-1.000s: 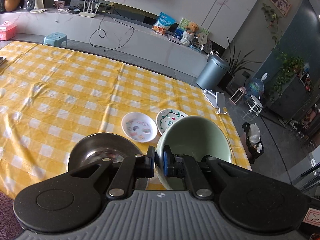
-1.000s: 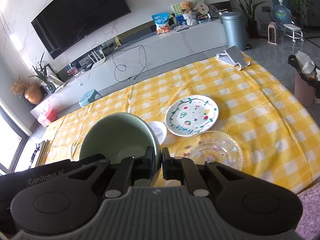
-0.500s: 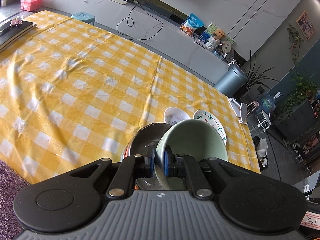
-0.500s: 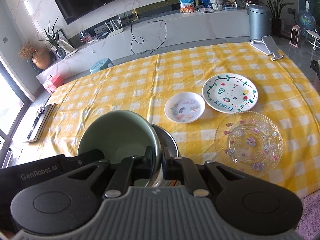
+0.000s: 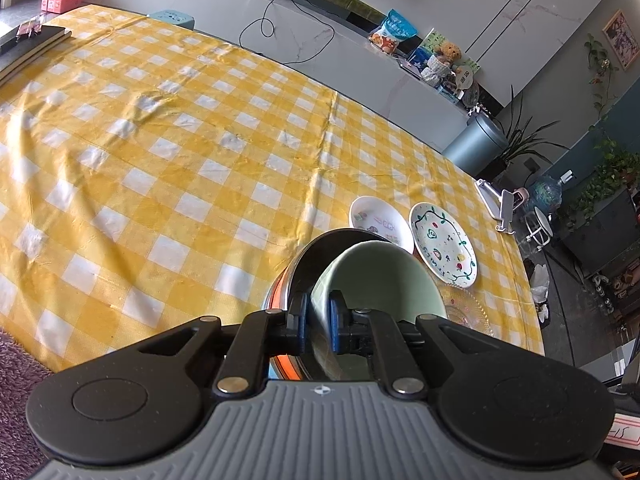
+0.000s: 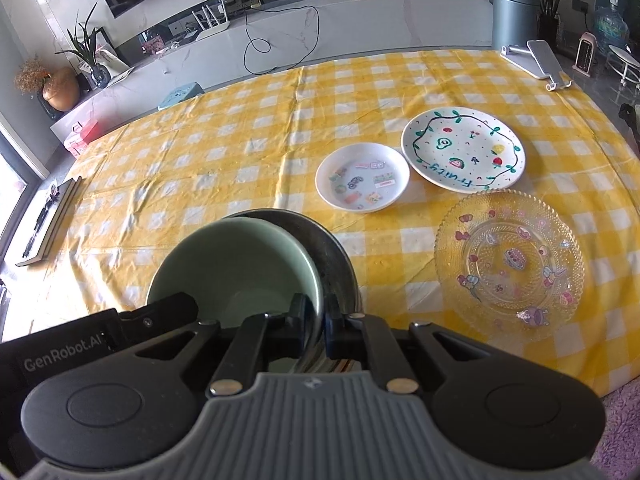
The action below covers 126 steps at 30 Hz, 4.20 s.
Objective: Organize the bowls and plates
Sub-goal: 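Lower the pale green bowl into the blue bowl and open the left tool, then move the open left tool to the clear patterned glass plate, then close the left tool on the rim of the glass plate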
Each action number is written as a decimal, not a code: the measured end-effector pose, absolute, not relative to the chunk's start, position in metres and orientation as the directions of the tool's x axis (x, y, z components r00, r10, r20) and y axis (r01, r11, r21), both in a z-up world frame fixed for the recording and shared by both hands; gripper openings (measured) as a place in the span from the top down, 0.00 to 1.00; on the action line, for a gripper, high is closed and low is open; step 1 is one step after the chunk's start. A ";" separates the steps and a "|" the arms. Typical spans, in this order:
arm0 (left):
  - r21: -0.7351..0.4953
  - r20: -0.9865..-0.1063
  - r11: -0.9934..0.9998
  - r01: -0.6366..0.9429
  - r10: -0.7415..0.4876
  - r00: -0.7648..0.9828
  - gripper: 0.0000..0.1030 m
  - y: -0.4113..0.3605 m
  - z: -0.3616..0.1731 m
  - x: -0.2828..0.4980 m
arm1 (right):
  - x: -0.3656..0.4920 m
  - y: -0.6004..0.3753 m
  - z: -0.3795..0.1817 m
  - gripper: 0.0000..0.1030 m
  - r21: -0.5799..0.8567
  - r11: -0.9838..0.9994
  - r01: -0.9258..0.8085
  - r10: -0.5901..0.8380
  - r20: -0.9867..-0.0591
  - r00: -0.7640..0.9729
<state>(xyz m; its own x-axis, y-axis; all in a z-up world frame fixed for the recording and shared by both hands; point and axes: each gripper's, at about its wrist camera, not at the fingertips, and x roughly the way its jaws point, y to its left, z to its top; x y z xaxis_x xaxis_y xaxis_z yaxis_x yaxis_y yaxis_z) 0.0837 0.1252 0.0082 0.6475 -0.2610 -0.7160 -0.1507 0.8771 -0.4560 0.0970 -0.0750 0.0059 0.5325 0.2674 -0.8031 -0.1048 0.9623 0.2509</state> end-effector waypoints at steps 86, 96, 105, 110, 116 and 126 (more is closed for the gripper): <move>-0.358 -0.711 0.924 0.132 -0.362 0.603 0.34 -0.058 0.000 0.109 | 0.090 -0.313 -0.033 0.46 0.454 0.869 0.198 0.209 -0.699 0.684; -0.291 -0.763 0.956 0.039 -0.256 0.594 0.57 -0.061 -0.034 0.131 | 0.115 -0.315 -0.065 0.68 0.504 0.835 0.220 0.277 -0.731 0.624; -0.231 -0.751 0.972 0.030 -0.198 0.630 0.60 -0.069 -0.047 0.141 | 0.126 -0.318 -0.077 0.72 0.524 0.819 0.234 0.295 -0.735 0.611; -0.227 -0.732 0.973 0.048 -0.203 0.651 0.62 -0.071 -0.052 0.143 | 0.129 -0.317 -0.081 0.76 0.531 0.816 0.229 0.304 -0.730 0.612; -0.167 -0.693 0.984 0.061 -0.161 0.703 0.61 -0.076 -0.052 0.140 | 0.130 -0.316 -0.081 0.77 0.532 0.816 0.225 0.303 -0.725 0.619; -0.011 -0.704 0.997 0.081 -0.065 0.707 0.55 -0.098 -0.051 0.143 | 0.132 -0.311 -0.081 0.79 0.530 0.824 0.201 0.311 -0.719 0.621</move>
<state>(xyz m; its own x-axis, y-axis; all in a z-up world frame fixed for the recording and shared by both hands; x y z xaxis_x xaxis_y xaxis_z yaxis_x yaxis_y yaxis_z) 0.1434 -0.0981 -0.0510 0.7075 -0.0653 -0.7037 0.0815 0.9966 -0.0106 0.1321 -0.3111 -0.0814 0.6212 0.3113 -0.7192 0.2007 0.8239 0.5300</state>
